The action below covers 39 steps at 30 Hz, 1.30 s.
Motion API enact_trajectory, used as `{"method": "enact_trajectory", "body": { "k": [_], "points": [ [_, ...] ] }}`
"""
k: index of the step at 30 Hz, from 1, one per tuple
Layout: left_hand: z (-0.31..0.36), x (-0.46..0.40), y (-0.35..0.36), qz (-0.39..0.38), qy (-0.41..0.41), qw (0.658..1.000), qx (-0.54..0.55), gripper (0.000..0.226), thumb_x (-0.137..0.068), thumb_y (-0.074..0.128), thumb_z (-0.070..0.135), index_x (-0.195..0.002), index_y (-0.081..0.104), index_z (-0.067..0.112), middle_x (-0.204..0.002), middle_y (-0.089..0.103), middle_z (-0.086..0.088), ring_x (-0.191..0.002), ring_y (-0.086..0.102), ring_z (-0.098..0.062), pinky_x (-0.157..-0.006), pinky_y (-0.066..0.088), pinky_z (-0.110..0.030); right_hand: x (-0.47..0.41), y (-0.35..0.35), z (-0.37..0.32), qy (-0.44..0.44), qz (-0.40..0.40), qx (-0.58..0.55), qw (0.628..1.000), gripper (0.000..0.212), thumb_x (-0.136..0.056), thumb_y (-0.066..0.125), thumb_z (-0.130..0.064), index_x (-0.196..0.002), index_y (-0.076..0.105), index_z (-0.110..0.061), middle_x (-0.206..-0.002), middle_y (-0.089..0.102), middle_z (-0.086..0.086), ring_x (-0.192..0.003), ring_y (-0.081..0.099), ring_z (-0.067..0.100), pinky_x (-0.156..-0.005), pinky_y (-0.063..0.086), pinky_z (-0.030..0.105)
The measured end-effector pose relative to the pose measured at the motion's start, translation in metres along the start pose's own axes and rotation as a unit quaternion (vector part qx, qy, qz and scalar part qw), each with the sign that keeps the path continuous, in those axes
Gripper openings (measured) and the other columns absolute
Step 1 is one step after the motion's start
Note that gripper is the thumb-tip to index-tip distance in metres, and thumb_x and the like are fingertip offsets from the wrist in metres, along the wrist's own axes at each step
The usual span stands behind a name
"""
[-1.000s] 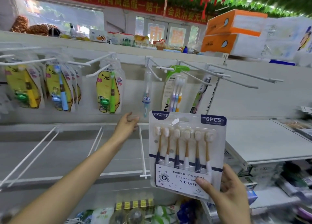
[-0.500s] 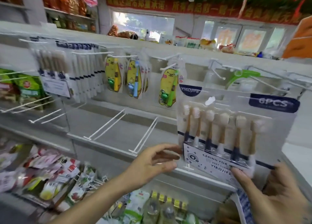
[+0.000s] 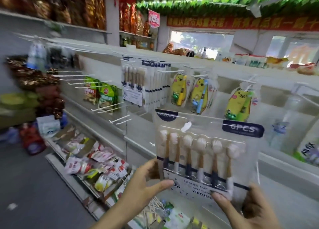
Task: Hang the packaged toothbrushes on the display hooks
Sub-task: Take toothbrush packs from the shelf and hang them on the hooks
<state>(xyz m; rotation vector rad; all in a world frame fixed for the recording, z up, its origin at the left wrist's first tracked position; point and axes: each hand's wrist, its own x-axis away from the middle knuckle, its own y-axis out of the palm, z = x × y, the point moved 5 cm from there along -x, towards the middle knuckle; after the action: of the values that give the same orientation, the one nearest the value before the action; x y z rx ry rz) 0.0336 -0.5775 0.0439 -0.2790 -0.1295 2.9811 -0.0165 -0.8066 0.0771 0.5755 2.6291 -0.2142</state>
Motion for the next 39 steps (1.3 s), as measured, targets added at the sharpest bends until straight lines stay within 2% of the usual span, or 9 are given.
{"method": "enact_trajectory", "body": {
  "k": [5, 8, 10, 17, 22, 26, 31, 35, 39],
  "points": [
    [-0.027, 0.007, -0.085, 0.032, -0.034, 0.999, 0.021, 0.043, -0.067, 0.089, 0.03, -0.104, 0.071, 0.043, -0.105, 0.077, 0.001, -0.097, 0.073, -0.019, -0.087, 0.057, -0.033, 0.02, 0.087, 0.001, 0.022, -0.109, -0.033, 0.993, 0.056, -0.046, 0.095, -0.047, -0.097, 0.073, -0.035, -0.072, 0.076, 0.004, -0.057, 0.066, 0.011, -0.057, 0.051, 0.014],
    [-0.049, 0.006, -0.142, 0.045, -0.055, 0.997, 0.032, 0.039, -0.071, 0.087, 0.013, -0.101, 0.074, 0.034, -0.103, 0.077, -0.004, -0.093, 0.074, -0.022, -0.076, 0.056, -0.026, 0.026, 0.14, 0.007, 0.034, -0.144, -0.017, 0.989, 0.051, -0.056, 0.091, -0.007, -0.093, 0.072, -0.037, -0.073, 0.076, 0.008, -0.06, 0.068, 0.015, -0.06, 0.051, 0.017],
    [-0.064, 0.004, -0.179, 0.05, -0.072, 0.996, 0.033, 0.04, -0.073, 0.085, 0.006, -0.106, 0.072, 0.025, -0.104, 0.077, -0.009, -0.092, 0.074, -0.026, -0.075, 0.056, -0.027, 0.035, 0.183, 0.008, 0.03, -0.178, -0.03, 0.983, 0.045, -0.058, 0.087, -0.014, -0.094, 0.072, -0.036, -0.076, 0.076, 0.009, -0.062, 0.067, 0.015, -0.062, 0.05, 0.021],
    [-0.108, -0.012, -0.285, 0.039, -0.113, 0.993, 0.02, 0.062, -0.062, 0.088, 0.02, -0.119, 0.065, 0.017, -0.107, 0.076, -0.008, -0.094, 0.074, -0.03, -0.088, 0.058, -0.046, 0.056, 0.293, 0.018, 0.07, -0.174, -0.046, 0.981, 0.049, -0.07, 0.083, -0.005, -0.096, 0.072, -0.046, -0.086, 0.078, 0.002, -0.071, 0.072, 0.011, -0.066, 0.055, 0.019],
    [-0.11, -0.039, -0.33, 0.015, -0.112, 0.994, 0.016, 0.06, -0.068, 0.091, 0.021, -0.122, 0.064, 0.021, -0.108, 0.077, -0.004, -0.096, 0.074, -0.027, -0.086, 0.059, -0.04, 0.049, 0.339, 0.012, 0.082, -0.152, -0.062, 0.983, 0.043, -0.057, 0.095, -0.036, -0.094, 0.072, -0.038, -0.086, 0.078, 0.007, -0.07, 0.072, 0.015, -0.064, 0.055, 0.021],
    [-0.1, -0.069, -0.347, 0.005, -0.101, 0.995, 0.008, 0.045, -0.077, 0.078, 0.003, -0.116, 0.065, 0.02, -0.105, 0.077, -0.003, -0.092, 0.075, -0.023, -0.078, 0.059, -0.028, 0.029, 0.36, 0.012, 0.073, -0.135, -0.063, 0.986, 0.038, -0.067, 0.083, -0.01, -0.092, 0.072, -0.036, -0.087, 0.078, 0.007, -0.072, 0.072, 0.015, -0.065, 0.055, 0.021],
    [-0.084, -0.107, -0.35, -0.015, -0.059, 0.998, -0.007, 0.045, -0.076, 0.08, 0.014, -0.118, 0.066, 0.023, -0.106, 0.077, 0.0, -0.094, 0.074, -0.023, -0.086, 0.059, -0.039, -0.015, 0.364, 0.006, 0.047, -0.102, -0.077, 0.991, 0.052, -0.061, 0.087, -0.057, -0.096, 0.069, -0.023, -0.092, 0.077, 0.01, -0.079, 0.074, 0.024, -0.071, 0.058, 0.029],
    [-0.068, -0.135, -0.345, -0.015, -0.017, 0.999, -0.038, 0.037, -0.076, 0.08, 0.024, -0.109, 0.07, 0.038, -0.107, 0.076, 0.005, -0.097, 0.073, -0.018, -0.087, 0.058, -0.04, -0.058, 0.36, -0.004, 0.017, -0.09, -0.075, 0.993, 0.025, -0.077, 0.075, -0.014, -0.101, 0.067, -0.012, -0.093, 0.078, 0.004, -0.085, 0.075, 0.02, -0.071, 0.059, 0.023],
    [-0.048, -0.162, -0.341, -0.007, 0.013, 0.999, -0.038, 0.038, -0.074, 0.081, 0.028, -0.107, 0.069, 0.042, -0.109, 0.076, 0.004, -0.097, 0.073, -0.019, -0.091, 0.056, -0.047, -0.096, 0.362, -0.025, -0.036, -0.087, -0.065, 0.993, 0.024, -0.079, 0.073, -0.012, -0.103, 0.069, -0.013, -0.094, 0.078, 0.0, -0.085, 0.075, 0.015, -0.071, 0.06, 0.023]
  ]
}}
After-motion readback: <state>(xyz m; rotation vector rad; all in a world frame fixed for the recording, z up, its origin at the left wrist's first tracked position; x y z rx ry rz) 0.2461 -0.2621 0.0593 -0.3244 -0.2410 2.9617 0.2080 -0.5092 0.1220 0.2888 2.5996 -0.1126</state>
